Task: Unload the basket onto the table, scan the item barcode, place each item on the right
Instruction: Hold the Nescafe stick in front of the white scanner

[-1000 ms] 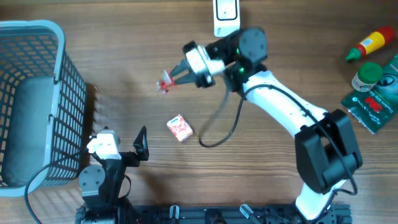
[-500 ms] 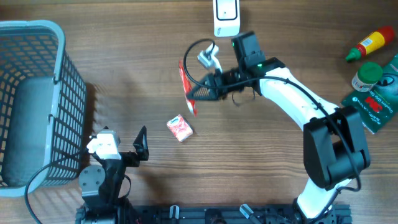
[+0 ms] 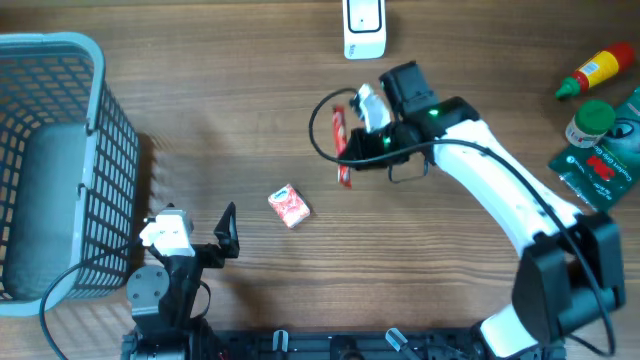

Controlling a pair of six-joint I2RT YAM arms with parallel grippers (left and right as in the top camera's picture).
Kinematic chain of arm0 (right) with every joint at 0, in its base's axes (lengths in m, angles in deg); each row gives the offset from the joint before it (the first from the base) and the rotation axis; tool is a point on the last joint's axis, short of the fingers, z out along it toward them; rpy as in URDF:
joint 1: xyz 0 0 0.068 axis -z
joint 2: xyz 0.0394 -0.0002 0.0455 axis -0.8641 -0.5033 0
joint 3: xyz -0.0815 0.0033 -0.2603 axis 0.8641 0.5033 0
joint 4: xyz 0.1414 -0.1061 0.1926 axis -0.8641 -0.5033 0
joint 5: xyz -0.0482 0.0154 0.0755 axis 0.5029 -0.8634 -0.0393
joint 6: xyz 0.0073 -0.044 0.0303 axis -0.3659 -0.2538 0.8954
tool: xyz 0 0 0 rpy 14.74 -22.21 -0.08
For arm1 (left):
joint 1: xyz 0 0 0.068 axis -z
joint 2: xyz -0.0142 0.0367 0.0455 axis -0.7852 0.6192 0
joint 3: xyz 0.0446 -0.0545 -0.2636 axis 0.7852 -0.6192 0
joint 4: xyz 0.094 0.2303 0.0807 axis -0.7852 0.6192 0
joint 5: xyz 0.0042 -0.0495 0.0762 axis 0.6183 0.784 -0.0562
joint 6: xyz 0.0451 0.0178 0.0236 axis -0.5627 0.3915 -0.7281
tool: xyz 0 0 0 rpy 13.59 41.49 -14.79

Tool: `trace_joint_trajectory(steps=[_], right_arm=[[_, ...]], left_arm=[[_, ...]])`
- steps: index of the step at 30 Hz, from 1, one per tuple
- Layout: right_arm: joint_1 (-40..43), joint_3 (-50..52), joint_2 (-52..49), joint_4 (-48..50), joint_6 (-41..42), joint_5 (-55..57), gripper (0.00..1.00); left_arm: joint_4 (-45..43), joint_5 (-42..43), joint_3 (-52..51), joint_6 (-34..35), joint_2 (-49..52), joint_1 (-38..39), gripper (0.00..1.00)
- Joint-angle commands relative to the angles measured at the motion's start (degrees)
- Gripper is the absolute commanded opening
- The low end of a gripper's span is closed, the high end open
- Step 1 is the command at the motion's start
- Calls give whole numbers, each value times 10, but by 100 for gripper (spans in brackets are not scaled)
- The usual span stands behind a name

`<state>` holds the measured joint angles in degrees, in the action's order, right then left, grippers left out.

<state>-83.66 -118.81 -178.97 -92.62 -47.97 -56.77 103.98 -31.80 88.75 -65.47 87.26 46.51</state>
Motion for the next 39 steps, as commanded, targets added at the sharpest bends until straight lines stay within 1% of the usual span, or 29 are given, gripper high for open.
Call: trace_joint_trajectory(steps=[1,3,6,9,10,11,15,18,20,22,28,31,34,38,39], right_arm=[[4,-5,-10,46,47,71,4],[7,-10,-25,81,50,74,4],[21,-45,-68,133,68,83,4],[38,-94,-122,167,75,90,4],[45,-128,-153,178,74,91,4],[50,-152,-175,182,74,91,4],[70,-308,-291,170,75,90,4],[77,-420,-364,136,94,96,5],[80,-459,-395,124,106,111,5],[81,-470,-412,134,114,121,5],[81,-470,-424,140,116,120,5],[82,-471,-422,132,96,120,4],[93,-481,-398,76,105,110,4],[122,-482,-313,-28,73,138,4],[132,-482,-284,-62,67,160,4]], left_arm=[[-2,-3,-3,-11,-2,3,100],[-2,-3,-3,-11,-2,3,100],[-2,-3,-3,-11,-2,3,100],[-2,-3,-3,-11,-2,3,100],[-2,-3,-3,-11,-2,3,100],[-2,-3,-3,-11,-2,3,100],[-2,-3,-3,-11,-2,3,100],[-2,-3,-3,-11,-2,3,100],[-2,-3,-3,-11,-2,3,100],[-2,-3,-3,-11,-2,3,100],[-2,-3,-3,-11,-2,3,100],[-2,-3,-3,-11,-2,3,100],[-2,-3,-3,-11,-2,3,100],[-2,-3,-3,-11,-2,3,100],[-2,-3,-3,-11,-2,3,100]])
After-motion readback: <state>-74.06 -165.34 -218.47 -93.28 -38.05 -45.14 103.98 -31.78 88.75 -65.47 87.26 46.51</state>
